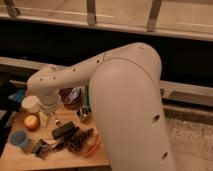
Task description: Place eraser in tray
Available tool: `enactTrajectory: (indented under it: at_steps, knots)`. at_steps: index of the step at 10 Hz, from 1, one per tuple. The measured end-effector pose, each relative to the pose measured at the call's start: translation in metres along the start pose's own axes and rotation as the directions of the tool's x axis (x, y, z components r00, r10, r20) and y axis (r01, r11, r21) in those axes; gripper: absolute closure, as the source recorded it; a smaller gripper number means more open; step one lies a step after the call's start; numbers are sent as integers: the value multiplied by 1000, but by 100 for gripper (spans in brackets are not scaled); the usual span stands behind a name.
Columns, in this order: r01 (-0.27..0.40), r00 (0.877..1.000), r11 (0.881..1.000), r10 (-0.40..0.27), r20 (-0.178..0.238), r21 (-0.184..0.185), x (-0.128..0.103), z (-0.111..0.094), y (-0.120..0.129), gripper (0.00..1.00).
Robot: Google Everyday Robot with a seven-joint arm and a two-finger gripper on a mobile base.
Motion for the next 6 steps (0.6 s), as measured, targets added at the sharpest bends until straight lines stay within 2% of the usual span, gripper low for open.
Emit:
enactTrajectory:
  at_steps: [2,6]
  knots:
    - [27,999,1000,-27,-21,-16,-2,17,0,27]
    - [25,999,1000,-25,-19,-18,-1,19,-2,27]
